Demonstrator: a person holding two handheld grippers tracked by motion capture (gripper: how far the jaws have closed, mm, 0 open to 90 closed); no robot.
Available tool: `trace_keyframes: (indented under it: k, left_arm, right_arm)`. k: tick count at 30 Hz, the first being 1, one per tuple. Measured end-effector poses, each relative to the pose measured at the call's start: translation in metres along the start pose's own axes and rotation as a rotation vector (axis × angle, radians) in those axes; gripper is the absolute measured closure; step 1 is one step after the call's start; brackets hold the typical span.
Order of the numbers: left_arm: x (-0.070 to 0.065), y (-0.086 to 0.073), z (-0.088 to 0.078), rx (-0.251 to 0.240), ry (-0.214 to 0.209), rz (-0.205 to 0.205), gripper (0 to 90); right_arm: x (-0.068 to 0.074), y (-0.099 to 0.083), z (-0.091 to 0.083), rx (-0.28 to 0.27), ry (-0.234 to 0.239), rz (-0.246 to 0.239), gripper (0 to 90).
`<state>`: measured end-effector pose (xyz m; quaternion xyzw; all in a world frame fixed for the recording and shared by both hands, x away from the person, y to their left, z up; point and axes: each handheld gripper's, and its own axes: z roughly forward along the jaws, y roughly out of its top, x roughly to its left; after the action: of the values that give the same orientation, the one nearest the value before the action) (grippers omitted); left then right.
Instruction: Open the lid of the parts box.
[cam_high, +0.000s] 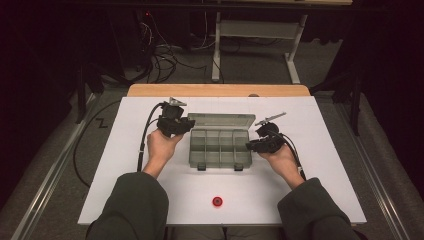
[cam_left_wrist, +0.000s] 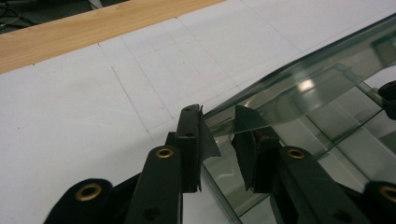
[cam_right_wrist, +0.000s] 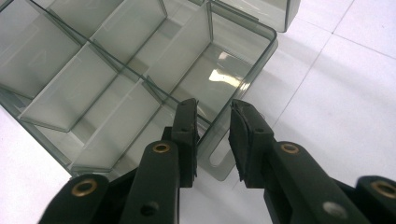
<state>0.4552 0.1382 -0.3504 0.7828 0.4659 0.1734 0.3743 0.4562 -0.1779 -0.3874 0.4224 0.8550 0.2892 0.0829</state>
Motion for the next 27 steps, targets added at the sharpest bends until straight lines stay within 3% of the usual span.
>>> trace_keyframes:
  k: [9,27]
  left_arm:
    - [0.003,0.0,0.009,-0.03,0.021,-0.015,74.3]
    - [0.009,0.002,0.025,0.016,0.038,-0.023,76.5]
  right_arm:
    - [0.0,0.0,0.0,0.0,-0.001,-0.002,74.1]
    - [0.001,0.0,0.0,0.0,-0.004,-0.004,74.1]
